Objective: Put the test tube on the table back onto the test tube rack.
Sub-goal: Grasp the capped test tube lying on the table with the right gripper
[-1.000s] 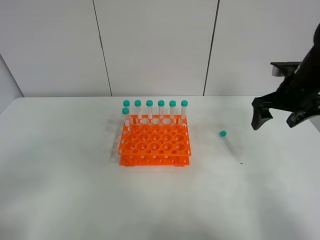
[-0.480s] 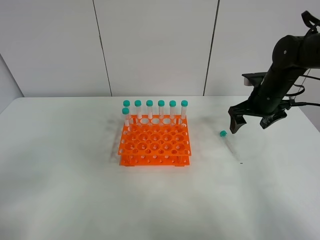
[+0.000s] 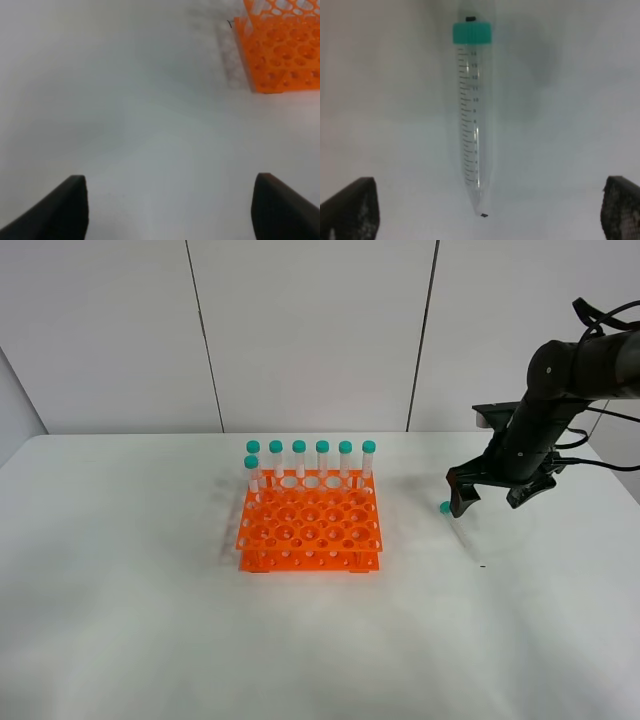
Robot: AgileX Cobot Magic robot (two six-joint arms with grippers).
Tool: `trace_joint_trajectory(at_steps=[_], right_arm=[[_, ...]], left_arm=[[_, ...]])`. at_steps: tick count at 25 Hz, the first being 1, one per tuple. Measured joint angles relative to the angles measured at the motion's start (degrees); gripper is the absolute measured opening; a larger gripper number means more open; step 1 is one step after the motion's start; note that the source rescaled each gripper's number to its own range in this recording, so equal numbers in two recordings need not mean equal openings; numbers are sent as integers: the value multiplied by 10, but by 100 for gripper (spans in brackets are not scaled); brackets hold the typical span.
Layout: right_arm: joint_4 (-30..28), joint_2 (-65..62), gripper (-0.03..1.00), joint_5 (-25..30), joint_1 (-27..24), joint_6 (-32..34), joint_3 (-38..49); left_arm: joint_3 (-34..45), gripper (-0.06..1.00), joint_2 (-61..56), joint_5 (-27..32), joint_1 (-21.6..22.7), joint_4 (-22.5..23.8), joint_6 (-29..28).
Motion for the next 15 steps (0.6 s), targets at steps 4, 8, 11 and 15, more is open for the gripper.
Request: trace_joint_trajectory(at_steps=[4, 8, 11, 15], right_arm=[[0, -8, 92, 11, 0, 10, 6], [1, -33, 91, 0, 0, 13, 45], [1, -42, 91, -30, 0, 13, 77], [3, -38, 91, -60, 0, 13, 86]], left_arm=[[0, 100, 0, 0, 0, 0, 0], [0, 100, 0, 0, 0, 0, 0], [0, 100, 0, 0, 0, 0, 0], [0, 100, 0, 0, 0, 0, 0]])
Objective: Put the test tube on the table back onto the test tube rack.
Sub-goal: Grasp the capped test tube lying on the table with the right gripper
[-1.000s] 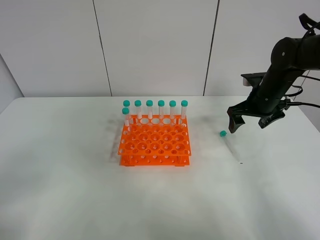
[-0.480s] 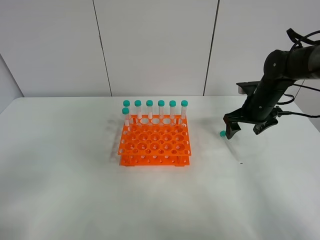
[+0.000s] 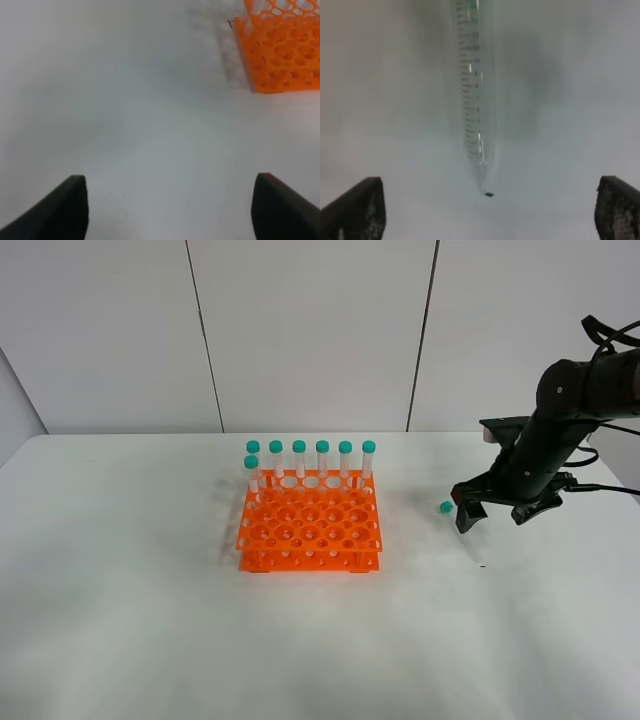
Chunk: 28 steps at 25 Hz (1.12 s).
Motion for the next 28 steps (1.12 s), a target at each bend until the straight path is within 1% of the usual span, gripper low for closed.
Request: trace_joint_trajectory(at_steps=[7, 9, 11, 16, 22, 28], right_arm=[[4, 3, 91, -10, 15, 0, 0], [5, 7, 91, -19, 19, 11, 0], [5, 17, 91, -23, 16, 19, 0], [4, 36, 91, -35, 13, 17, -1], [1, 36, 91, -24, 13, 17, -42], [-3, 57, 91, -14, 13, 16, -45]], left_arm=[[0, 100, 0, 0, 0, 0, 0], [0, 100, 0, 0, 0, 0, 0], [0, 100, 0, 0, 0, 0, 0], [0, 100, 0, 0, 0, 0, 0], [0, 100, 0, 0, 0, 0, 0], [0, 100, 0, 0, 0, 0, 0]])
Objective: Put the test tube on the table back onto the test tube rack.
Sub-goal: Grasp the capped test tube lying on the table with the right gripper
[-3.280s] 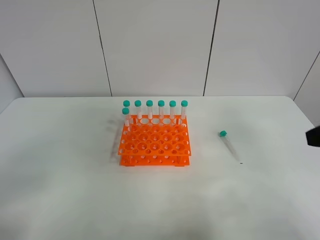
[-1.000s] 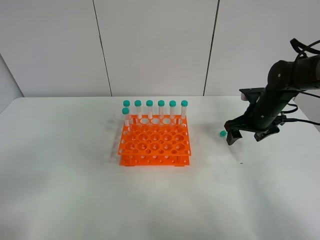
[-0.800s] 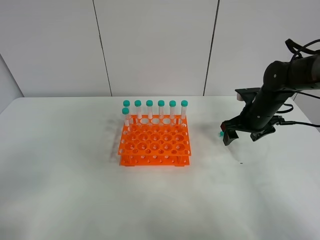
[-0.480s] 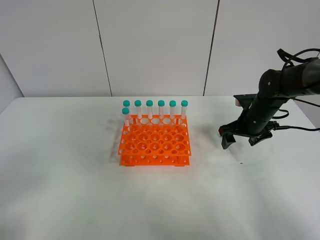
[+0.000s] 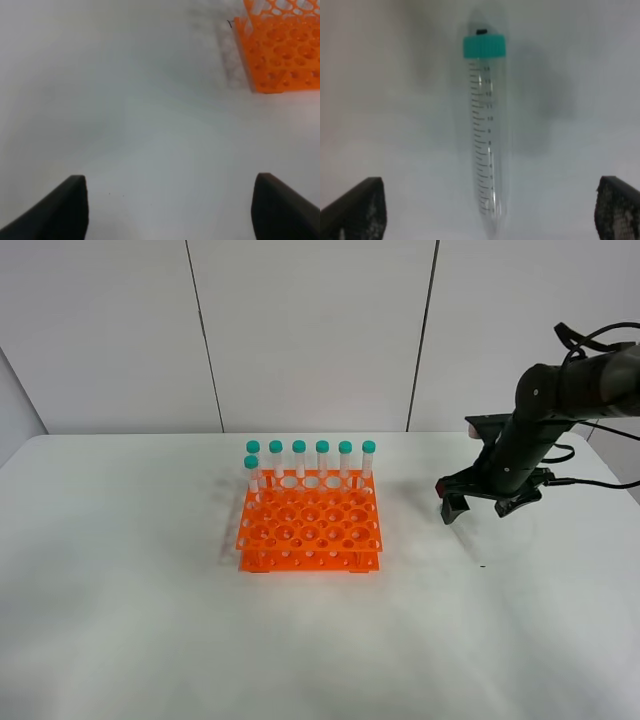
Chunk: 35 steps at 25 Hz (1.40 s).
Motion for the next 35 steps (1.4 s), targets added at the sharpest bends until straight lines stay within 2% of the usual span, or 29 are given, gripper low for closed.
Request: trace_joint_trajectory(at_steps=[6, 21, 22, 24, 25, 27, 28, 29, 35], right_arm=[[-2, 46, 91, -10, 0, 0, -5], [-2, 66, 89, -26, 0, 0, -7], [-2, 66, 86, -25, 0, 0, -7], [-2, 66, 71, -19, 0, 0, -7], [-2, 66, 56, -18, 0, 0, -7], [-2, 66, 17, -14, 0, 0, -7], [-2, 66, 0, -13, 0, 1, -7], [-2, 66, 6, -12, 0, 1, -7], [-5, 28, 4, 9, 0, -1, -7]], left_arm=[[0, 100, 0, 0, 0, 0, 0], [0, 100, 0, 0, 0, 0, 0], [0, 100, 0, 0, 0, 0, 0], [0, 100, 0, 0, 0, 0, 0], [0, 100, 0, 0, 0, 0, 0], [0, 100, 0, 0, 0, 0, 0], [0, 100, 0, 0, 0, 0, 0], [0, 100, 0, 0, 0, 0, 0], [0, 100, 0, 0, 0, 0, 0]])
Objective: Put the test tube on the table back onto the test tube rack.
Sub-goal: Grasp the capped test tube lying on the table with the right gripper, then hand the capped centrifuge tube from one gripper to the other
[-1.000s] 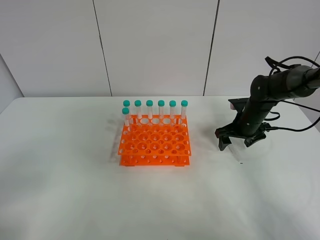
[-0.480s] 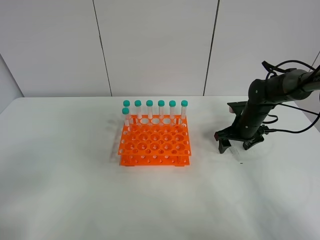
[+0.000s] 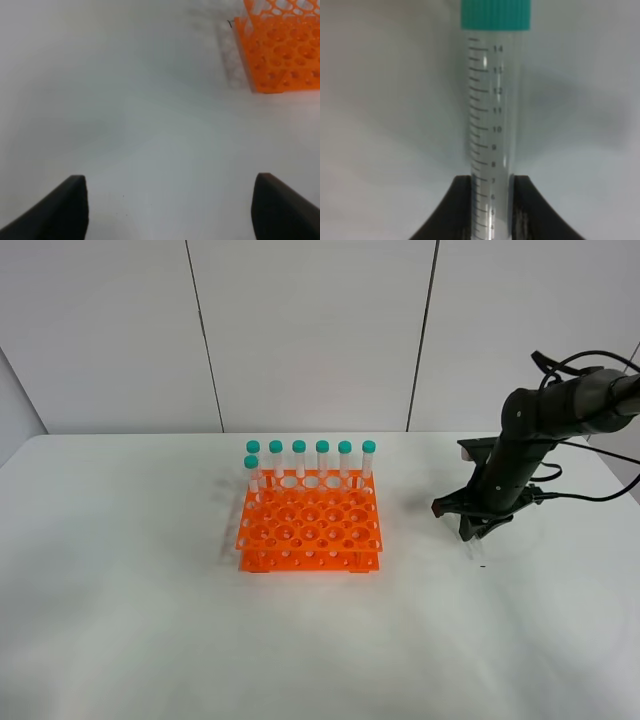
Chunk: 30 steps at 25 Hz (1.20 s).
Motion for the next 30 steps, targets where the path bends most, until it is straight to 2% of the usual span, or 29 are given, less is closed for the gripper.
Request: trace_joint_trajectory(at_steps=[9, 12, 15, 20, 23, 27, 29, 30], right_arm=[[-2, -195, 4, 112, 0, -16, 1], [-3, -273, 4, 108, 0, -18, 29], [1, -351, 4, 108, 0, -30, 93], [48, -435, 4, 116, 0, -85, 152], [120, -448, 4, 118, 0, -170, 154], [269, -448, 4, 126, 0, -367, 155], [320, -448, 4, 139, 1, -469, 156], [341, -448, 4, 144, 1, -494, 160]], left_arm=[[0, 100, 0, 0, 0, 0, 0], [0, 100, 0, 0, 0, 0, 0], [0, 100, 0, 0, 0, 0, 0], [0, 100, 0, 0, 0, 0, 0], [0, 100, 0, 0, 0, 0, 0], [0, 100, 0, 0, 0, 0, 0], [0, 100, 0, 0, 0, 0, 0], [0, 100, 0, 0, 0, 0, 0]])
